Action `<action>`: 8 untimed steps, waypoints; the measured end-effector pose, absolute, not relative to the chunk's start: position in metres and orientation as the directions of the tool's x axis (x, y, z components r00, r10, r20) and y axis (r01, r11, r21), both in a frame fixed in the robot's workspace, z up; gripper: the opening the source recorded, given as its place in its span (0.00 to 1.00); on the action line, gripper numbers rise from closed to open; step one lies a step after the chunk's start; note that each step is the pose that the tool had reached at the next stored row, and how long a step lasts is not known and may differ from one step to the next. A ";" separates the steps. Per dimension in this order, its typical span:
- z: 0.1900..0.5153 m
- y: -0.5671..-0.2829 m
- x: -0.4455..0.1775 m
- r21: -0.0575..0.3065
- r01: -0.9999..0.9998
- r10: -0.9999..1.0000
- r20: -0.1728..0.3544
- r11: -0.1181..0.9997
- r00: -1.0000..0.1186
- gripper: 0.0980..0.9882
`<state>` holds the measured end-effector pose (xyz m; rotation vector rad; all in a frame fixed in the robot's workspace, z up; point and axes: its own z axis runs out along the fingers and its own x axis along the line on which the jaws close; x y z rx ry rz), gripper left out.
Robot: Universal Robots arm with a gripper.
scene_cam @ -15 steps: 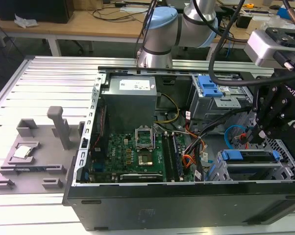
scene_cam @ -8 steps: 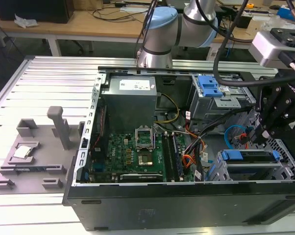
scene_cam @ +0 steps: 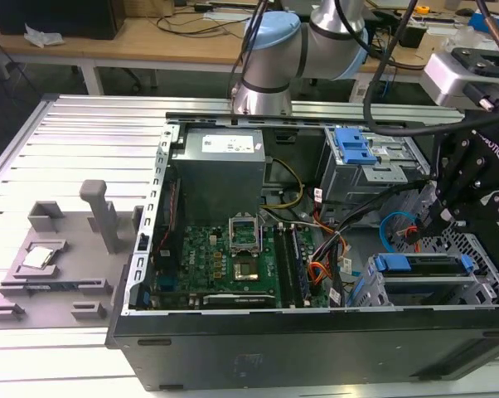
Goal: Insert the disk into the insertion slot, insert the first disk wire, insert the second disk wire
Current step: 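Insert the first disk wire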
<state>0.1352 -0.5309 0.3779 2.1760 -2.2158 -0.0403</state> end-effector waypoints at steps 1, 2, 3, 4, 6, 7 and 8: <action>0.377 -0.528 0.138 0.044 -0.999 -1.000 0.008 0.018 -0.018 0.01; 0.376 -0.526 0.141 0.044 -0.999 -1.000 0.009 0.018 -0.018 0.01; 0.376 -0.525 0.143 0.044 -0.999 -1.000 0.009 0.018 -0.018 0.01; 0.376 -0.525 0.143 0.044 -0.999 -1.000 0.010 0.018 -0.018 0.01; 0.376 -0.525 0.144 0.044 -0.999 -1.000 0.010 0.019 -0.018 0.01; 0.376 -0.525 0.145 0.044 -0.999 -1.000 0.010 0.018 -0.018 0.01; 0.377 -0.525 0.147 0.044 -0.999 -1.000 0.011 0.019 -0.018 0.01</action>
